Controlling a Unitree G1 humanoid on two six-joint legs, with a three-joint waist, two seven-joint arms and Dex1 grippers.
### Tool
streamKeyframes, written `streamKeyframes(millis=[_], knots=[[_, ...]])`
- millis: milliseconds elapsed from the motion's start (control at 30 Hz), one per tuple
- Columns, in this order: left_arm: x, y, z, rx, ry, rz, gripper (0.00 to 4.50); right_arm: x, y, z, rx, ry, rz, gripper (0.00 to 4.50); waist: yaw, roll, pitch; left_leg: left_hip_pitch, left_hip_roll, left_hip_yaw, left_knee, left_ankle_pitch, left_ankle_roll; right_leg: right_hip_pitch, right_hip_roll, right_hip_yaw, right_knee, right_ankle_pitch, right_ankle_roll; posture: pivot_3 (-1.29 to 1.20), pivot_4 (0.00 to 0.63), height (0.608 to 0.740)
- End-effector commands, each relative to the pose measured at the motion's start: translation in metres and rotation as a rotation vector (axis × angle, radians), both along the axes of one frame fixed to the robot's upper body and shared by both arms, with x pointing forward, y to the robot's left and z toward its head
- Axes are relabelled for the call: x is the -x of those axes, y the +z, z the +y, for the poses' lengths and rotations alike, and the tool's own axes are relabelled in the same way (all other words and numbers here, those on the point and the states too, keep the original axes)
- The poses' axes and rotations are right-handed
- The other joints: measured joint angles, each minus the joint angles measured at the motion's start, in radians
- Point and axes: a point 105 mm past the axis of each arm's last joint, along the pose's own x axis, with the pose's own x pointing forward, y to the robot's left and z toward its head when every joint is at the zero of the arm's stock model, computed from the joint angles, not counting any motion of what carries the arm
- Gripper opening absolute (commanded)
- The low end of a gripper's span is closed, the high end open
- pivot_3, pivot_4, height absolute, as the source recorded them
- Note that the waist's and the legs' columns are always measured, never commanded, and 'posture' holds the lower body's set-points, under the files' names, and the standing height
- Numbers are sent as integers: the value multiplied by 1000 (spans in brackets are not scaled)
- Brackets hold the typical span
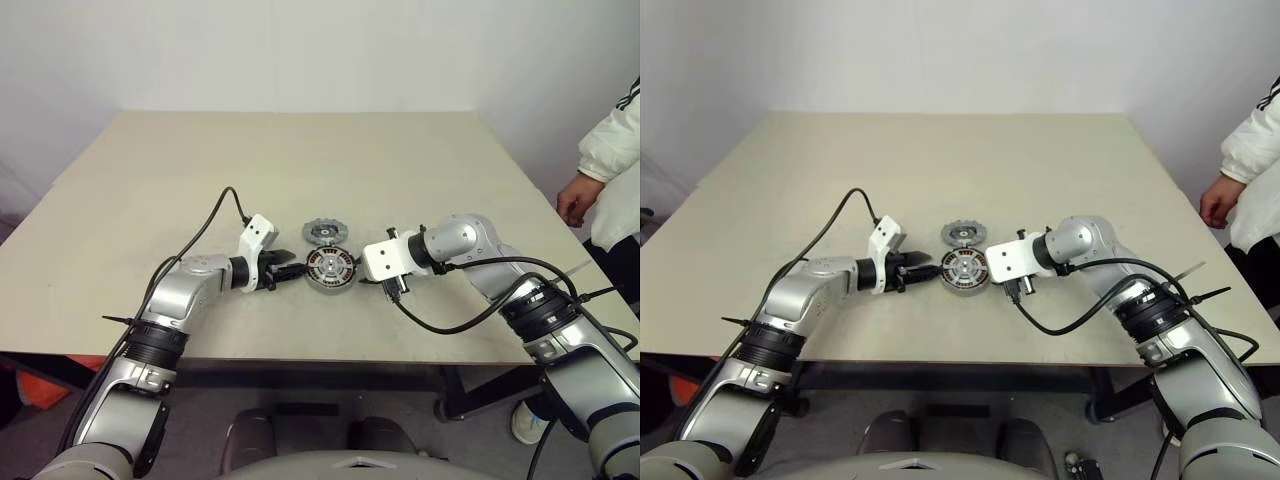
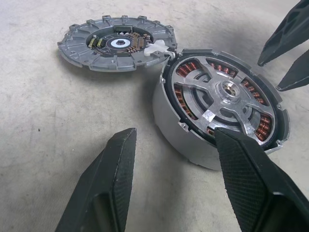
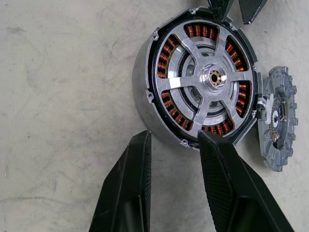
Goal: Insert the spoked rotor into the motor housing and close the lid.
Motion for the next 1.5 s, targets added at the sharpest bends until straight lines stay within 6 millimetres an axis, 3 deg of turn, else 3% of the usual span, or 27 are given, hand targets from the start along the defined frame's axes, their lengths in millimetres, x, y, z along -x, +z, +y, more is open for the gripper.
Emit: streamKeyframes(millis=[33,933,1500], knots=[[-2,10,-1,8,-4,-39,2731,-3,15,-2,-25,-4,-53,1542,0,0,0,0,0,0,0,0,0,0,0,0,0,0,0,0,0,740],[-1,7,-2,10,-1,-31,2731,-1,15,-1,-33,-13,-49,1542,0,0,0,0,0,0,0,0,0,0,0,0,0,0,0,0,0,740],[-5,7,12,-6,34,-36,2731,-5,14,-2,-32,-26,-56,1542,0,0,0,0,0,0,0,0,0,0,0,0,0,0,0,0,0,740]])
